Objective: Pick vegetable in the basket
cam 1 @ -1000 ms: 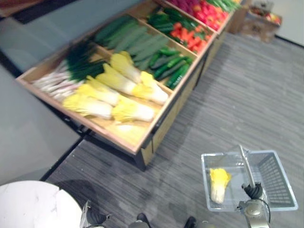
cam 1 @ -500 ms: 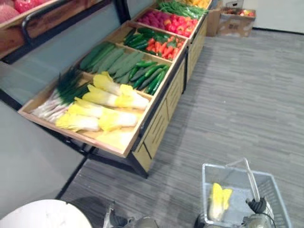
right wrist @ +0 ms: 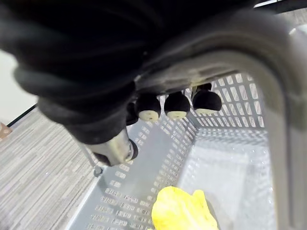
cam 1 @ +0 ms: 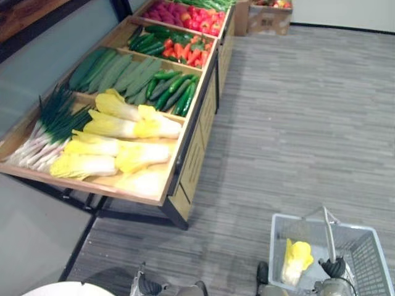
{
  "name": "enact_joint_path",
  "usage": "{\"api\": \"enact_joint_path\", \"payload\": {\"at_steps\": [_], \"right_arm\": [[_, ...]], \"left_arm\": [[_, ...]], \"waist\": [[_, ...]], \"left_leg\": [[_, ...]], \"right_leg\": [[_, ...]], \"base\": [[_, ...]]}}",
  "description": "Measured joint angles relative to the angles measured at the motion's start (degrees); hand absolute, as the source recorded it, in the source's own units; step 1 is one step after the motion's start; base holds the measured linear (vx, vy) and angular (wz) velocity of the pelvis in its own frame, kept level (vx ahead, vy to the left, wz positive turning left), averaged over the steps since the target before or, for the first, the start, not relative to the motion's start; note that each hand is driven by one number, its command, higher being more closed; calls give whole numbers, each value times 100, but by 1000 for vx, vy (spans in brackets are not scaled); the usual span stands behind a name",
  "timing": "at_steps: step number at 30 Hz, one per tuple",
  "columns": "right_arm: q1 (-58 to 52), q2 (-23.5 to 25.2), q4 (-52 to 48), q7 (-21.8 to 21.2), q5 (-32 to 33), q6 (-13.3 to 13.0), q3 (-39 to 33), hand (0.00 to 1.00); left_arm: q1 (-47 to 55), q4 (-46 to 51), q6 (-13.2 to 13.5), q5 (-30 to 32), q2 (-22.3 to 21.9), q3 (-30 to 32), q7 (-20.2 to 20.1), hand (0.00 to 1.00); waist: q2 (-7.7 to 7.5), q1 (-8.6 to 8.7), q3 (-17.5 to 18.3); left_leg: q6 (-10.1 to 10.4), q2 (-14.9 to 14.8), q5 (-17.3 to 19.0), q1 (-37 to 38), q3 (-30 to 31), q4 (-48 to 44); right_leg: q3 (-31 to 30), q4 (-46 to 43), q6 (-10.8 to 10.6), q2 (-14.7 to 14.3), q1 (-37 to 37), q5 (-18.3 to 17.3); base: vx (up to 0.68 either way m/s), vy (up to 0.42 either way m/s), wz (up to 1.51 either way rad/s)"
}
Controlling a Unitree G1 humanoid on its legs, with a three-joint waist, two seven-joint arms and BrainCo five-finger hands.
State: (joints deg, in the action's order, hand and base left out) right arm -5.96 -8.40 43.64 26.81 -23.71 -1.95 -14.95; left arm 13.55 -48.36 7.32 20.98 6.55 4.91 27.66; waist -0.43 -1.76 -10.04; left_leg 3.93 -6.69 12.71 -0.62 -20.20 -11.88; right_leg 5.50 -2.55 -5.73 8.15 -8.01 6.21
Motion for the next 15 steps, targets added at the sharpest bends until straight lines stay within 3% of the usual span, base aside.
{"api": "enact_joint_path", "payload": {"at_steps": [3,6,8,10,13,15], "right_arm": [[56,28,5,-75,1,-20,2,100],[80,28,70,-134,0,-117,7,100],[211,37,277,-197,2,-115,34,100],[238,41,415,-209,4,-74,85,100],[305,40,449,-209,4,32,98,100],[250,36,447,-208,8,60,152,100]], "left_arm": [[-58,-125,-3,19,205,2,-105,0],[-129,-203,-20,52,270,96,-134,0],[-297,-288,-32,-2,271,224,-128,0],[-324,-381,-39,-69,284,229,-102,0],[-346,-431,-59,-322,160,244,-95,0],[-346,-431,-132,-512,37,356,-81,0]], "waist": [[-117,10,-56],[-214,37,-20],[-250,59,-53],[-312,64,-1],[-139,160,7],[60,204,107]], "left_leg": [[5,-34,39,128,56,-135],[-47,-73,129,170,53,-132],[-55,-92,136,169,61,-119],[16,-88,176,172,69,-170],[164,-293,230,121,250,-282],[342,-547,269,-27,462,-478]], "right_leg": [[-109,-667,32,-65,-272,-118],[-110,-647,29,-4,-273,-118],[45,-778,163,58,-370,-272],[305,-853,133,116,-354,-411],[552,-910,222,-20,-268,-596],[857,-1079,277,-147,-268,-901]], "base": [[43,22,-35],[1,29,-17],[-74,9,3],[-9,-48,3],[42,-128,23],[85,-173,35]]}}
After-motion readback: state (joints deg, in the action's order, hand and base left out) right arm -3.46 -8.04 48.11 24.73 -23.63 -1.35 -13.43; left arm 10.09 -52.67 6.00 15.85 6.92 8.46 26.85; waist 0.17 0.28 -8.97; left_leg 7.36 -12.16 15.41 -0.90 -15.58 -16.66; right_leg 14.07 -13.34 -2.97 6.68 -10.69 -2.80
